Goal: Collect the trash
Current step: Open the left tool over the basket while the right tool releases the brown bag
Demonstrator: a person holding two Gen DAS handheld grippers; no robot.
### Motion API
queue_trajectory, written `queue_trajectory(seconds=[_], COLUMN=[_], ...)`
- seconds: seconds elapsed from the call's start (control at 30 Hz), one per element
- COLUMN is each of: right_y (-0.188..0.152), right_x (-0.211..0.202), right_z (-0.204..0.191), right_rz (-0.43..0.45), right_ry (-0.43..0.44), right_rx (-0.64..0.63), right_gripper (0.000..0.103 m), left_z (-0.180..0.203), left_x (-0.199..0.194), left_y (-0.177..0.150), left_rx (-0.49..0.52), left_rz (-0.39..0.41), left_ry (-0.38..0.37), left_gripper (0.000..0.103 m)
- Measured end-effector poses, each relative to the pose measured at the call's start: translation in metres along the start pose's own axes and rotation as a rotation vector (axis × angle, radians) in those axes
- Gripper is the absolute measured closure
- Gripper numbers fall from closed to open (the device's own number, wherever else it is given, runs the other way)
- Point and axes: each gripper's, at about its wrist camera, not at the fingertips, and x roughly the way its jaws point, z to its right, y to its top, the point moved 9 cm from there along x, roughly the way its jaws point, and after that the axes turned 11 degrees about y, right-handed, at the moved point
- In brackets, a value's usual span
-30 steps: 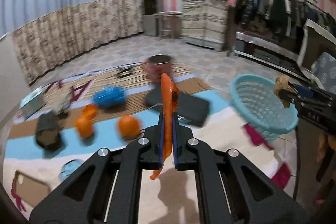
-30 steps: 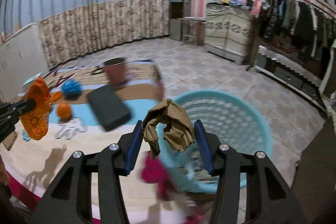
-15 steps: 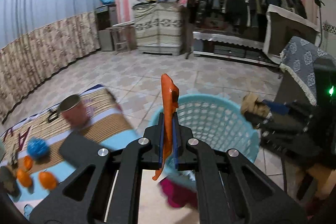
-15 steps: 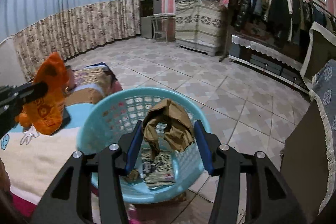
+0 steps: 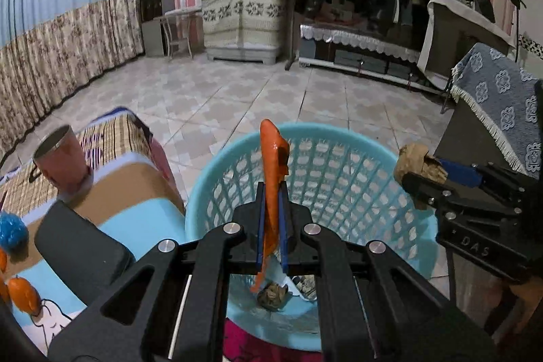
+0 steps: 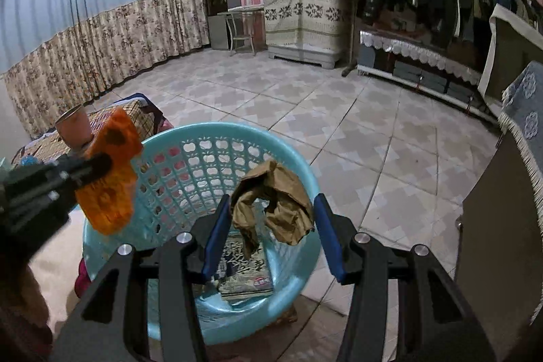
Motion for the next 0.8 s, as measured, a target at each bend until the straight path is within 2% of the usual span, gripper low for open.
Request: queue_trajectory(seconds=[0.07, 0.13, 0.2, 0.33, 0.5, 0.63, 0.77, 0.8], right_y=[-0.002, -0.004, -0.006, -0.007, -0.01, -0.009, -0.006, -0.004], right_x=[0.004, 0.009, 0.012, 0.013, 0.019, 0.026, 0.031, 0.031], right_z=[-0.004, -0.008, -0.011, -0.019, -0.028, -0.037, -0.045, -0.046], right_rz=[-0.007, -0.016, -0.02, -0.024, -0.031, -0.037, -0.041, -0.037], right_ry=[-0.003, -0.004, -0.005, -0.007, -0.004, -0.002, -0.014, -0.015], right_rx=[-0.009, -0.012, -0.01, -0.014, -0.013, -0.009, -0.001, 0.003], right_gripper=[0.054, 0.054, 0.054, 0.054, 0.053, 0.05, 0.027, 0.025], left_z=[0.0, -0.007, -0.015, -0.034, -0.061, -0.081, -0.106, -0.112], left_x=[0.005, 0.004, 0.001, -0.007, -0.014, -0.018, -0.03, -0.033], left_y=[-0.001, 0.0, 0.003, 0.006, 0.006, 0.001, 0.001, 0.001], left_rx=[0.011, -0.005, -0.022, -0.044, -0.066, -0.098, -0.116, -0.123], left_rz=[-0.013, -0.01, 0.008, 0.025, 0.032, 0.025, 0.043, 0.045], left_ry=[0.007, 0.011, 0.031, 0.075, 0.15, 0.167, 0.212, 0.21], left_gripper=[0.089, 0.071, 0.047, 0.036, 0.015, 0.011, 0.005, 0.005])
